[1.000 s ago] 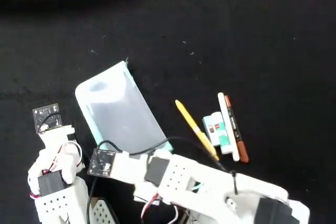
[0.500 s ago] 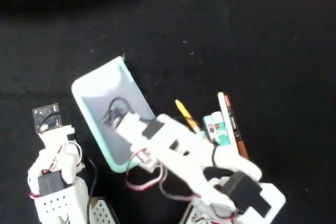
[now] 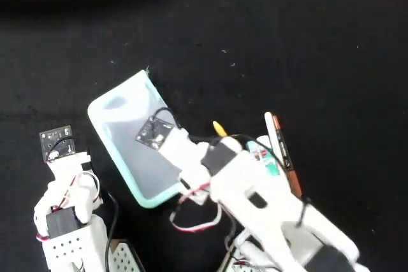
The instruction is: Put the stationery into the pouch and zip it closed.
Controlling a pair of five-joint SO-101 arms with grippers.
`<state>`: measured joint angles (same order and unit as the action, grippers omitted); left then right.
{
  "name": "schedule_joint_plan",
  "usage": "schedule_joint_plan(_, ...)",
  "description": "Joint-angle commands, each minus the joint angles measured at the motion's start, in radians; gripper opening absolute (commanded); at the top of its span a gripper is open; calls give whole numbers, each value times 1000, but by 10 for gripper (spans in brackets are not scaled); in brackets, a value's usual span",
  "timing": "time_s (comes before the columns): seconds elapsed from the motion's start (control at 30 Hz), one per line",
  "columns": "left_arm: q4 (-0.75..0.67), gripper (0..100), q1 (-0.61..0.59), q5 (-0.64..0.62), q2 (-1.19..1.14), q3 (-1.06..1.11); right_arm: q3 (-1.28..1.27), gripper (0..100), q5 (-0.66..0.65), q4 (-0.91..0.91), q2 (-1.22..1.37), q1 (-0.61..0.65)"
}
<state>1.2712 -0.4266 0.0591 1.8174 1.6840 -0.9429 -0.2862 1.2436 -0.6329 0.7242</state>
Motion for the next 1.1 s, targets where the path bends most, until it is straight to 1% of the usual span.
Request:
schedule_joint_plan(0.0, -18, 33, -5, 5, 5, 15, -76, 276, -17, 31, -162, -18)
schedule_joint_plan(0.07, -103, 33, -19, 6, 5, 15, -134, 300, -37, -8, -237, -18)
schedule_joint_plan(0.13, -206, 33, -71, 6, 5, 15, -185, 299, -81, -54, -300, -17)
schedule_joint_plan(0.2, -262, 33, -119, 6, 5, 15, -239, 299, -115, -84, -344, -17)
schedule_joint_plan(0.27, -258, 33, -137, 6, 3, 15, -289, 300, -137, -104, -366, -17)
schedule_joint_plan(0.4, -196, 33, -137, 6, 3, 15, -357, 300, -175, -160, -367, -17)
schedule_joint_plan(0.57, -196, 34, -137, 6, 3, 15, -372, 296, -218, -163, -367, -20)
schedule_joint_plan(0.6, -196, 34, -137, 6, 3, 15, -374, 280, -233, -163, -367, -31)
schedule_joint_plan(0.67, -195, 34, -137, 6, 3, 15, -374, 214, -285, -150, -367, -66)
schedule_joint_plan(0.77, -190, 34, -142, 6, 3, 15, -375, 102, -417, -120, -366, -152)
schedule_joint_plan(0.83, -189, 34, -142, 6, 3, 15, -375, 82, -482, -103, -366, -229)
schedule_joint_plan(0.93, -187, 34, -142, 6, 3, 15, -374, 124, -516, -98, -366, -319)
schedule_joint_plan(1.07, -187, 34, -142, 6, 3, 15, -372, 254, -512, -92, -366, -339)
